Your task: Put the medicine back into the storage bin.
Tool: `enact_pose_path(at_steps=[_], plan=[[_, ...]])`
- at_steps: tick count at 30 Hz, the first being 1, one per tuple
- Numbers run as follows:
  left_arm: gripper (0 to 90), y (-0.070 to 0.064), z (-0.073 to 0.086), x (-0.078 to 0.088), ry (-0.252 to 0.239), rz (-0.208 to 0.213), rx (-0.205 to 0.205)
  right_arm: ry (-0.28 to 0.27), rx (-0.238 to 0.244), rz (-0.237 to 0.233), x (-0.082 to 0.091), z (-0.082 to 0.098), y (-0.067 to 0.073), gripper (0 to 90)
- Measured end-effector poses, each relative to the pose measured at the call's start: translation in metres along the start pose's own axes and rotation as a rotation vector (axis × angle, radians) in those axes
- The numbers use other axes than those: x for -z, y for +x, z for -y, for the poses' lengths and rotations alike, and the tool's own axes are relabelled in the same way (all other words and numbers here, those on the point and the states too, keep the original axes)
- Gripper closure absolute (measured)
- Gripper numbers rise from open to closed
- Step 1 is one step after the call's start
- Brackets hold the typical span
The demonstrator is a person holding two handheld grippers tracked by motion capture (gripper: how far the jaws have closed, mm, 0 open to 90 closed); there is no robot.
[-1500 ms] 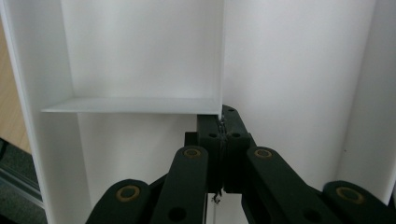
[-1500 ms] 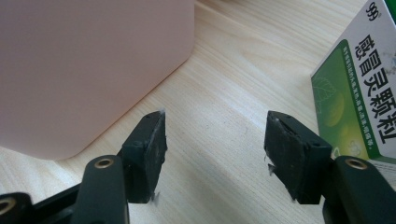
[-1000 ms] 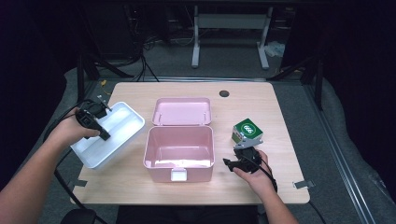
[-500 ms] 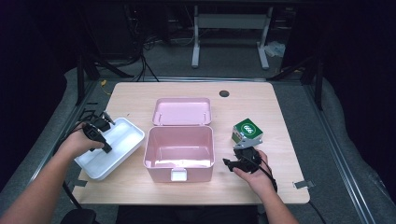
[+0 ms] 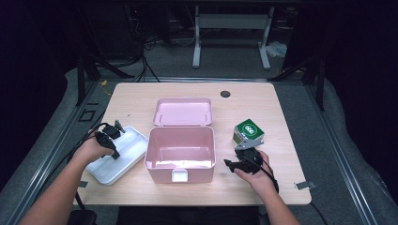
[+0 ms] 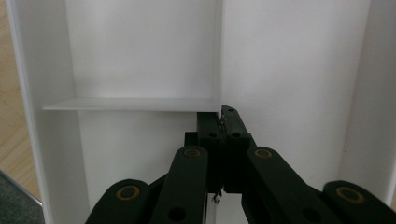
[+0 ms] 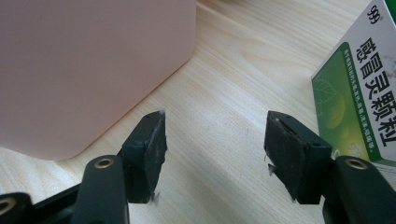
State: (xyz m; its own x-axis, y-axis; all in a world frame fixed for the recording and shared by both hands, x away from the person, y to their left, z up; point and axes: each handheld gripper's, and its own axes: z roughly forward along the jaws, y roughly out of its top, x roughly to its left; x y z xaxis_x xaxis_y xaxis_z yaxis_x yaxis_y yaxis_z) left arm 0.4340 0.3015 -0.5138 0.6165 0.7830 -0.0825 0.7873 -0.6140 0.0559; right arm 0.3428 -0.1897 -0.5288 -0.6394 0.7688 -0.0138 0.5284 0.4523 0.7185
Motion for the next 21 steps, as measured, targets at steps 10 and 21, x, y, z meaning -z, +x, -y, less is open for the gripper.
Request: enact_pose_path(at_steps=[10, 21], plan=[[88.2, 0.002, 0.005, -0.010, -0.021, -0.006, 0.012, -0.002, 0.002, -0.004, 0.000, 0.000, 0.000, 38.4], [81.9, 0.000, 0.016, -0.011, -0.099, 0.006, 0.041, -0.007, 0.004, 0.007, 0.002, -0.002, 0.000, 38.4]])
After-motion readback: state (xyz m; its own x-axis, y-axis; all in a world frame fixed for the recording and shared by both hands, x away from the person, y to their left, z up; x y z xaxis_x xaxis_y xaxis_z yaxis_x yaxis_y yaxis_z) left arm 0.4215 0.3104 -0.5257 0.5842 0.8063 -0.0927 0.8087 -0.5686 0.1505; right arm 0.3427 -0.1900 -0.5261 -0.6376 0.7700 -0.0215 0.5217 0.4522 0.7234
